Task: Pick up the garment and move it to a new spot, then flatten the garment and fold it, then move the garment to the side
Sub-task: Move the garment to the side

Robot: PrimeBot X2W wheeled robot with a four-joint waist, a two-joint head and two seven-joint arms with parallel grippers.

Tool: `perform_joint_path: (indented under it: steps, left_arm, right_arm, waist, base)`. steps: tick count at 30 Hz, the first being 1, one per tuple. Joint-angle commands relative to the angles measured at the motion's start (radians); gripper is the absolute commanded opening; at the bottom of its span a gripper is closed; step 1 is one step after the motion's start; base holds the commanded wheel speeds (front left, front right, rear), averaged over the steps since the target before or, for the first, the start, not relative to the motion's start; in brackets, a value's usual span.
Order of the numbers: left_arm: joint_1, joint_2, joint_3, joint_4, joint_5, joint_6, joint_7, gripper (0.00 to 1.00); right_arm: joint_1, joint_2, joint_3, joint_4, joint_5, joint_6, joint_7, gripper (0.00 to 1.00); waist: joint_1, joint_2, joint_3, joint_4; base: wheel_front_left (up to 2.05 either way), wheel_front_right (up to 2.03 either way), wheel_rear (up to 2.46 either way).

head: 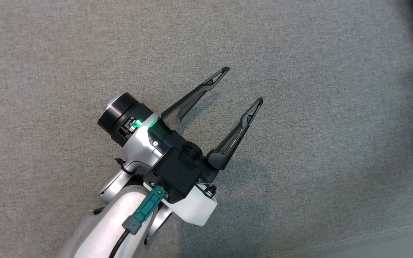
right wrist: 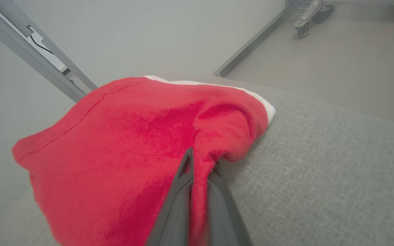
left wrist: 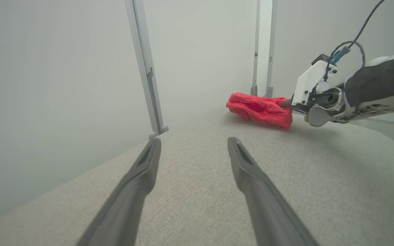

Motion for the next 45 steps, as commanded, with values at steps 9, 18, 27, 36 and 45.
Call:
perform_joint_path:
  steps: [9, 18, 27, 36, 45]
  left_arm:
    - [0.029, 0.013, 0.02, -0.019, -0.021, 0.019, -0.004, 1.0]
    - [0.056, 0.006, 0.028, 0.033, -0.045, 0.044, -0.035, 1.0]
    - [0.167, -0.009, 0.09, 0.119, -0.113, 0.119, -0.09, 1.0]
    - [0.288, -0.041, 0.154, 0.194, -0.213, 0.187, -0.132, 1.0]
    - [0.354, -0.031, 0.194, 0.232, -0.218, 0.25, -0.155, 1.0]
  right_arm:
    - [-0.011, 0.023, 0.022, 0.01, -0.034, 0.001, 0.012, 0.0]
    - [0.113, -0.043, -0.032, 0.013, -0.153, 0.001, 0.043, 1.0]
    - [0.202, -0.069, -0.071, 0.007, -0.302, 0.001, 0.004, 1.0]
    - [0.397, -0.007, -0.051, -0.176, -0.401, 0.001, -0.006, 1.0]
    - [0.621, 0.101, -0.018, -0.467, -0.483, 0.001, -0.006, 1.0]
  waist:
    - [-0.0001, 0.0, -0.037, -0.011]
    - [-0.0001, 0.0, -0.117, -0.007]
    - [-0.0001, 0.0, -0.265, 0.016]
    - [-0.0001, 0.0, -0.434, 0.11]
    - [-0.0001, 0.0, -0.528, 0.199]
  base:
    - [0.0, 0.0, 0.0]
    - [0.0, 0.0, 0.0]
    - [0.0, 0.0, 0.0]
    - [0.0, 0.0, 0.0]
    - [0.0, 0.0, 0.0]
